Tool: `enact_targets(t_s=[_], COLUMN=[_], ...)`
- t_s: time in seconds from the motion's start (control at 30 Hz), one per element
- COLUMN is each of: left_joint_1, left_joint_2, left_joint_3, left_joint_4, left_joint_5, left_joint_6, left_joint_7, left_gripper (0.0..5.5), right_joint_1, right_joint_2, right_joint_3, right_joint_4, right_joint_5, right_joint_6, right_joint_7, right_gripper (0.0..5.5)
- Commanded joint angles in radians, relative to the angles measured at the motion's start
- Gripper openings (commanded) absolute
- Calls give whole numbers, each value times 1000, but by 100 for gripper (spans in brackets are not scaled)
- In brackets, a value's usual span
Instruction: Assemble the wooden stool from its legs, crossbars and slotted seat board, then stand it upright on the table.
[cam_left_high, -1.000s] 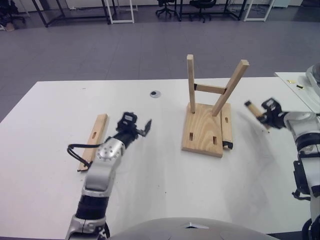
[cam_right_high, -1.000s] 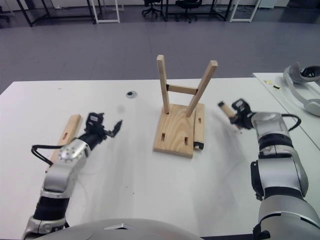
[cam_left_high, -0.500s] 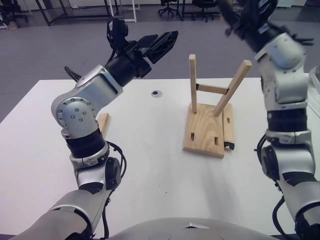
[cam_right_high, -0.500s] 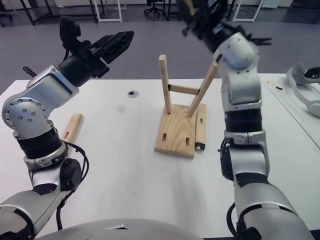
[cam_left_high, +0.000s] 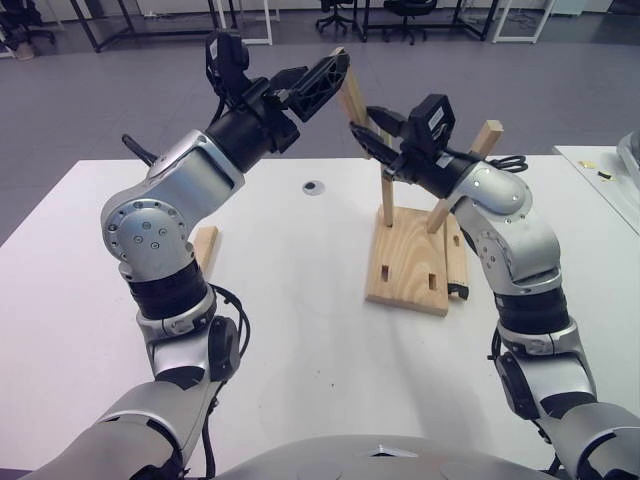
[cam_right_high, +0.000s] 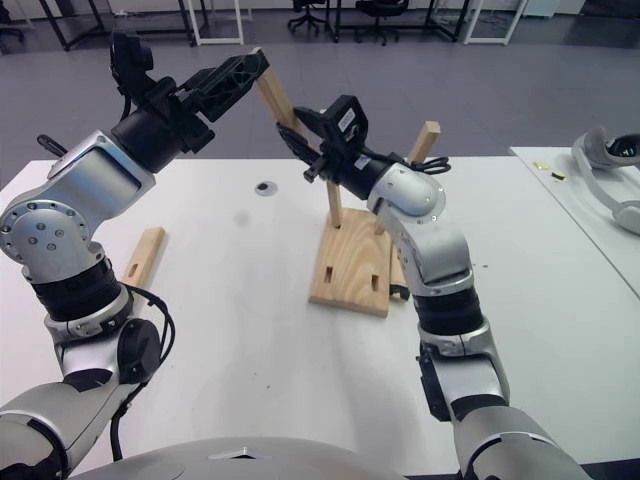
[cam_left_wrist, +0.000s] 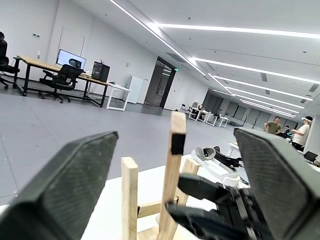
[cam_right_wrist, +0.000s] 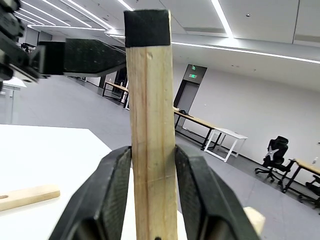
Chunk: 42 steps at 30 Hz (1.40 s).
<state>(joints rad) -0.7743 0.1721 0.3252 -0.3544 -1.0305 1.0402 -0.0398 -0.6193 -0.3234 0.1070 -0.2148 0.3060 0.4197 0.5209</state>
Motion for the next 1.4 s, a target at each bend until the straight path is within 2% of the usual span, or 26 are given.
enact_targets(t_s=[0.03, 0.53, 0.7, 0.9, 0.93, 1.1, 1.2, 1.3, 1.4], left_joint_1=[34, 76, 76, 80, 82, 105, 189, 381, 480], left_joint_2=[21, 35, 42, 39, 40, 47, 127, 300, 416], left_joint_3=[-20, -37, -33, -20, -17, -5, -24, -101, -74], left_joint_4=[8, 9, 12, 40, 53, 136, 196, 196, 252], left_joint_5=[6, -1, 1, 38, 53, 131, 266, 440, 532], left_joint_6=[-10, -53, -61, -114, -130, -209, -278, -388, -501], left_joint_7=[0, 15, 15, 32, 34, 36, -11, -184, -316], left_gripper=[369, 117, 49, 41, 41, 41, 41, 41, 41], right_joint_1=[6, 19, 14, -3, -10, -35, -65, -49, -14], right_joint_2=[14, 32, 30, 20, 27, 42, 30, 31, 37], right_joint_3=[13, 5, 9, 13, 0, -34, -68, -92, -102], right_joint_4=[-52, -85, -82, -35, -17, 57, 143, 148, 123], right_joint_5=[16, 76, 75, 37, 46, 22, -34, -49, -52], right_joint_6=[40, 138, 137, 154, 161, 187, 179, 178, 186], right_joint_7=[1, 3, 4, -14, -16, -72, -139, -170, -197], right_gripper=[133, 133, 133, 133, 170, 252, 257, 257, 257])
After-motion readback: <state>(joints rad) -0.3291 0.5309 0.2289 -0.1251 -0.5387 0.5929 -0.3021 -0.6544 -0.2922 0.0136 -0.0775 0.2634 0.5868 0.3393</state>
